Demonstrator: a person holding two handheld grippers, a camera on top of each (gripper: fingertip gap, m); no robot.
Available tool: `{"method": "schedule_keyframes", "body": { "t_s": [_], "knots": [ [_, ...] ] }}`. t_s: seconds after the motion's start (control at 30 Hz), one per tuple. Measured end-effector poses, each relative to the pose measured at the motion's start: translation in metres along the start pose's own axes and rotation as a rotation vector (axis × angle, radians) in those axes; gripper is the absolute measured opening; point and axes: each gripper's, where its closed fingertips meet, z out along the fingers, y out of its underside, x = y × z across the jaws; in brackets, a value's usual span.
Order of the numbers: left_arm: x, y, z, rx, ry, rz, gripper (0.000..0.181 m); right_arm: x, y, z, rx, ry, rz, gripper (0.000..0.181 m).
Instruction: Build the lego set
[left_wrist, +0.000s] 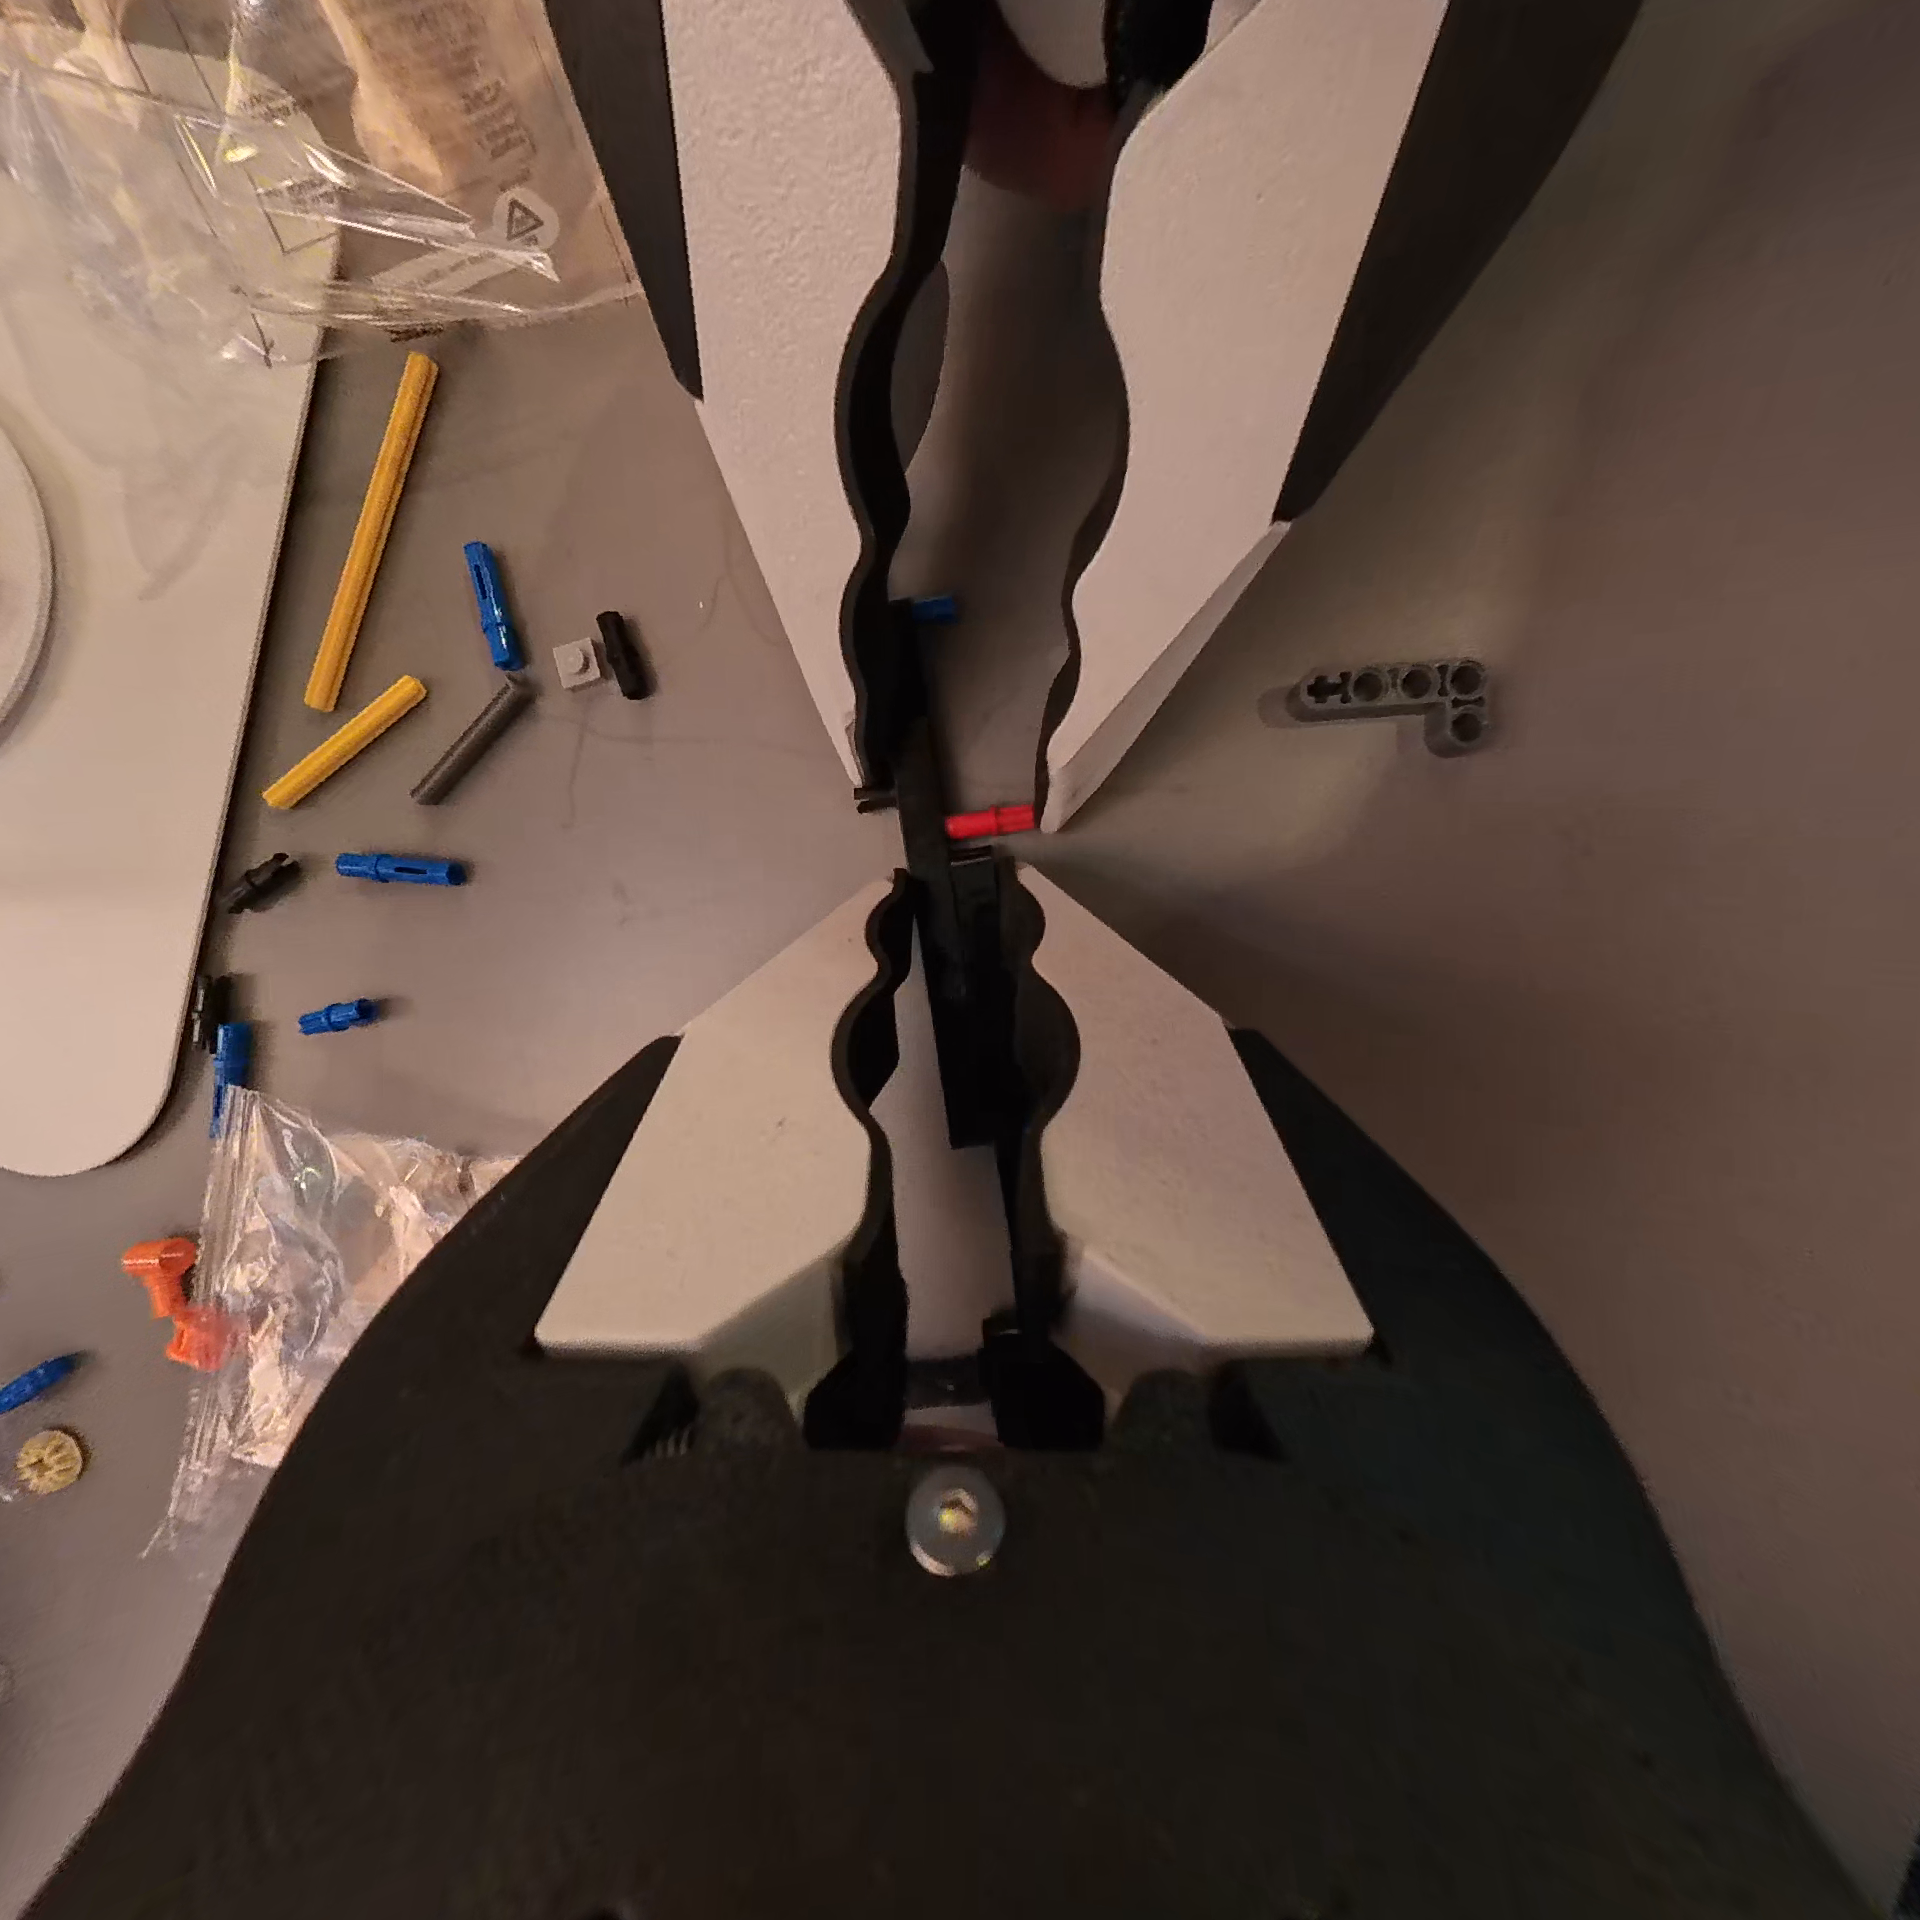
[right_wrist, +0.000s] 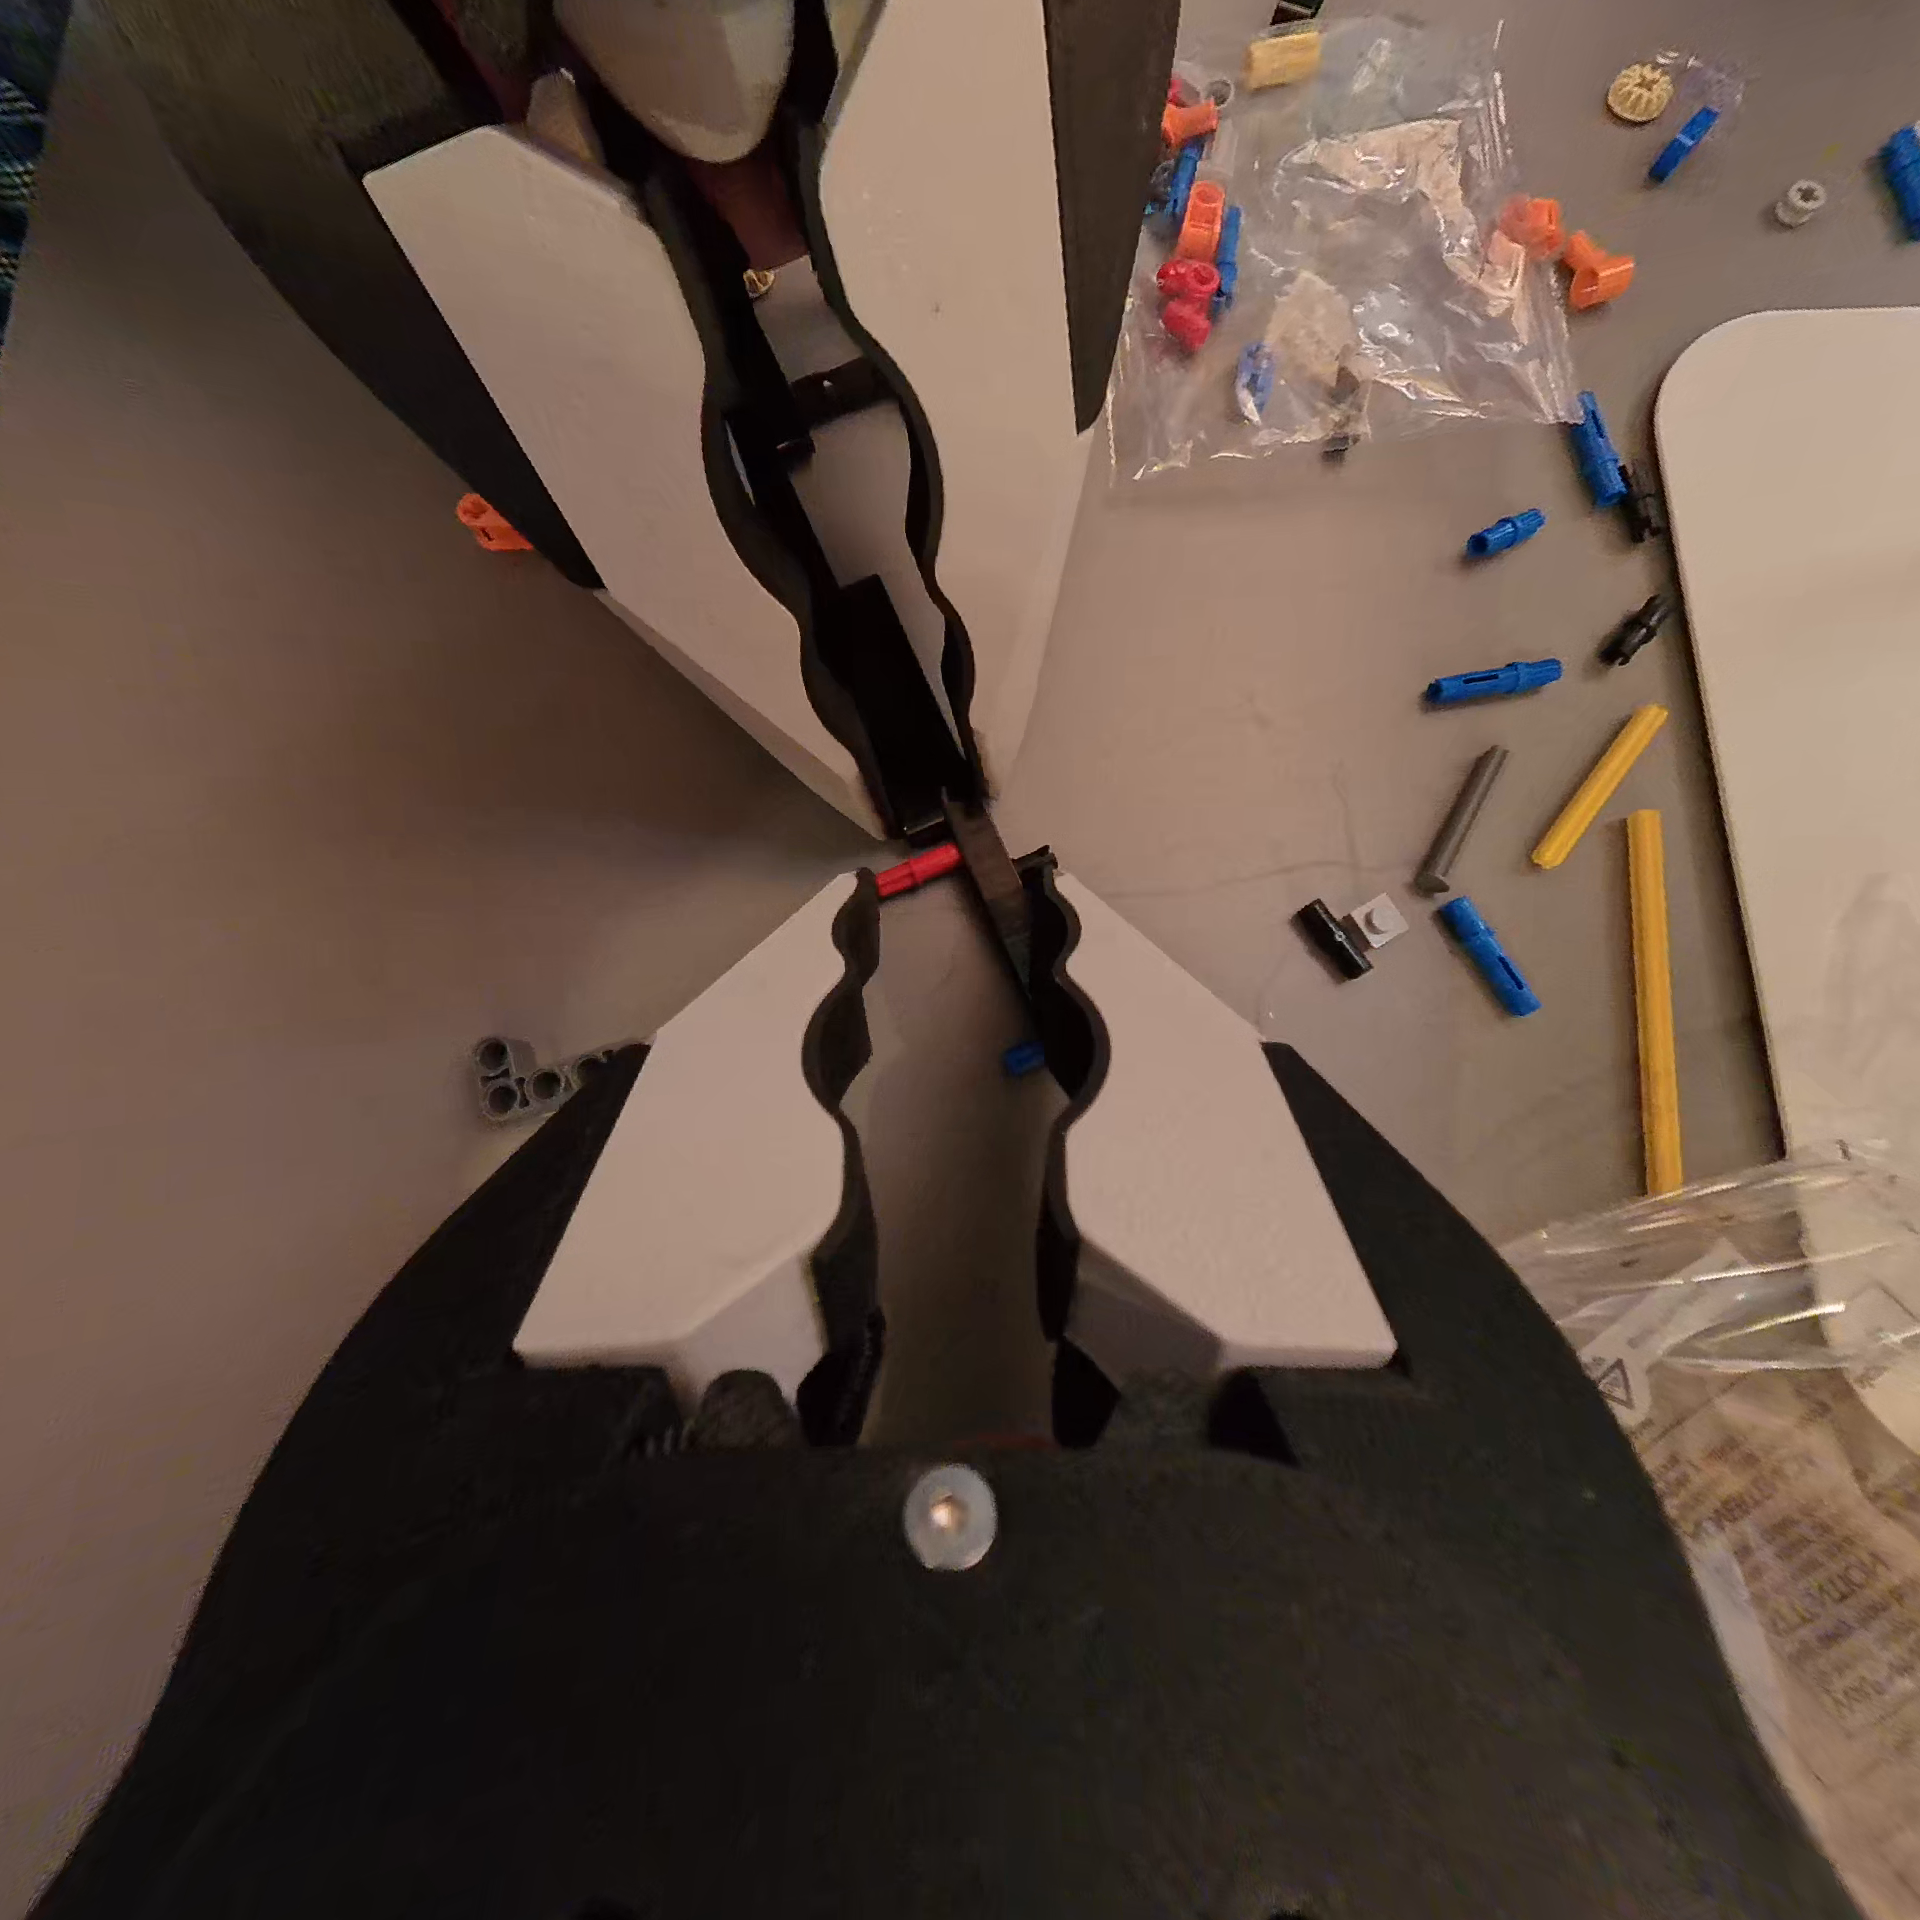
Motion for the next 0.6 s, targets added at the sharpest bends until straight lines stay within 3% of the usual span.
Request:
{"method": "schedule_keyframes", "body": {
  "t_s": [0.6],
  "knots": [
    [0.0004, -0.0005, 0.0009, -0.002, 0.016, 0.032, 0.013, 0.0034, -0.0003, 0.0017, -0.001, -0.007, -0.027, 0.024]
  ]
}}
